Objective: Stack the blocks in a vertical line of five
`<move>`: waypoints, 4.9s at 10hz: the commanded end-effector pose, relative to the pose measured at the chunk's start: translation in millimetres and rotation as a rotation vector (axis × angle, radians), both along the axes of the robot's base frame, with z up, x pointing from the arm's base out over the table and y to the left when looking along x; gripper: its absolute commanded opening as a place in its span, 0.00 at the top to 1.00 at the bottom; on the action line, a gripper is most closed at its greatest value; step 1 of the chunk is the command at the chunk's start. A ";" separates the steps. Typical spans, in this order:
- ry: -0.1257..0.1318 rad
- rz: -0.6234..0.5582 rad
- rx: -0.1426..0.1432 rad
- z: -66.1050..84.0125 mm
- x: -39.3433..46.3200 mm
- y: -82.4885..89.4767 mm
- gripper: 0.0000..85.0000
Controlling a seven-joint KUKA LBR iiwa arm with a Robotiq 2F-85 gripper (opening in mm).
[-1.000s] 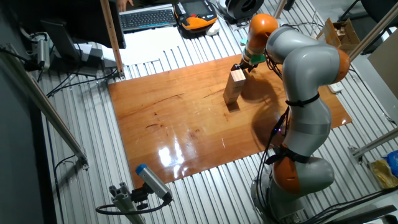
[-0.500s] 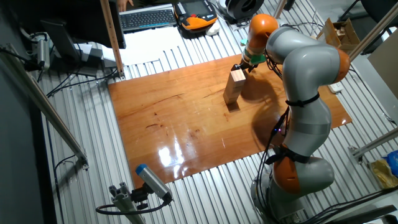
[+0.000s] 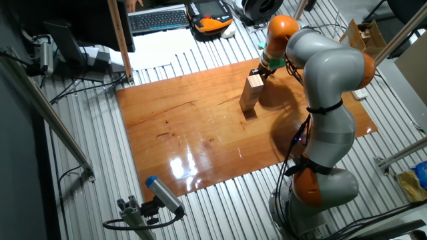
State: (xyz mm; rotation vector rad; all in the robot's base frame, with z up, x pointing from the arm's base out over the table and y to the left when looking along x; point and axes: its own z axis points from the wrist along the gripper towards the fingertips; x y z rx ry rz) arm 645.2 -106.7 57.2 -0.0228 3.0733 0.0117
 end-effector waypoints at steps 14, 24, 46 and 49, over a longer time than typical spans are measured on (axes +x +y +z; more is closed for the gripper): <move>-0.019 0.036 0.065 58.6 1.4 -6.4 1.00; -0.015 -0.028 0.014 198.9 -32.7 19.7 1.00; 0.027 -0.137 0.113 248.8 -69.6 67.4 1.00; 0.028 -0.142 0.109 251.2 -70.7 74.1 1.00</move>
